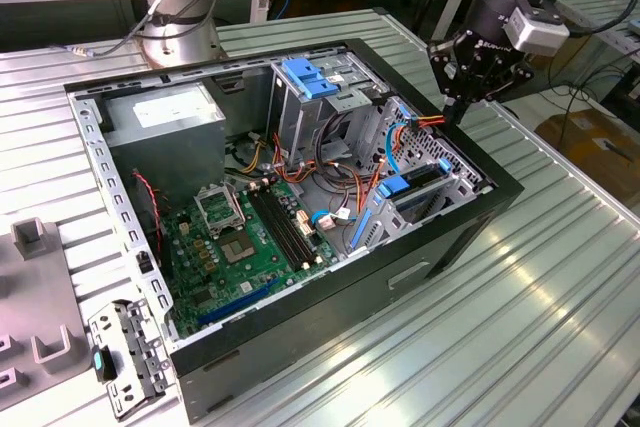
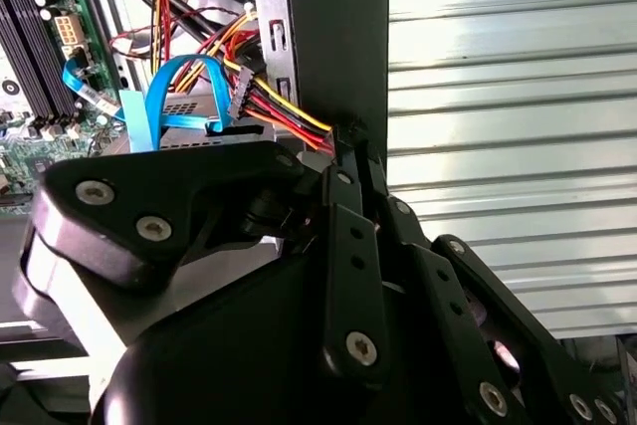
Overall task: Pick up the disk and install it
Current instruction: 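Insert the first disk wire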
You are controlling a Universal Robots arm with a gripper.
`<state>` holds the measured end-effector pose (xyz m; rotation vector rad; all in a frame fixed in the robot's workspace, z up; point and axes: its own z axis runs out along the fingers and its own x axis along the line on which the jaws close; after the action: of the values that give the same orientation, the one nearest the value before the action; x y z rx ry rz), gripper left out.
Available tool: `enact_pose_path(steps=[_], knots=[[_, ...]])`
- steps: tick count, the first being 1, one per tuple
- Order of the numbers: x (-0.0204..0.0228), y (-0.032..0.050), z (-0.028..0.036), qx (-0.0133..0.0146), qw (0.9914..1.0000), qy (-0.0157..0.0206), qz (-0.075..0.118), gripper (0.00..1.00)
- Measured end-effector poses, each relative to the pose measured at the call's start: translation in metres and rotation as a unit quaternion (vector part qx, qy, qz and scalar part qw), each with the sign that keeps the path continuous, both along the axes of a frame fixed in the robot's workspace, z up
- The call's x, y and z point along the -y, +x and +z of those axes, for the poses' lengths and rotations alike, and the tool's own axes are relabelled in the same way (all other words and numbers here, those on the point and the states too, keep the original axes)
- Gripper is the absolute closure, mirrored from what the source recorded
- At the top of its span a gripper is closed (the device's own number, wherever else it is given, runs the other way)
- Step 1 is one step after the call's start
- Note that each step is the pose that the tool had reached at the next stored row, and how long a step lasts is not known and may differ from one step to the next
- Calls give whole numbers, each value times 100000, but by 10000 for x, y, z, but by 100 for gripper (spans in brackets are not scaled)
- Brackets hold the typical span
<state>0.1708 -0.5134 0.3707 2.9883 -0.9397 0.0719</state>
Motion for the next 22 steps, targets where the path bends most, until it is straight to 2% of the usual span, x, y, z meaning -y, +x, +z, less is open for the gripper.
enact_pose_path(steps=[9, 16, 18, 21, 22], knots=[[0, -9, 8, 0, 100000, -20, 56, 84], [0, -114, 7, -1, 100000, -6, 66, 84], [0, -117, 6, 2, 99998, -13, -577, 84], [-1, -120, 7, 3, 99968, -13, -2524, 84], [-1, -132, 7, -3, 99968, -19, -2530, 84]])
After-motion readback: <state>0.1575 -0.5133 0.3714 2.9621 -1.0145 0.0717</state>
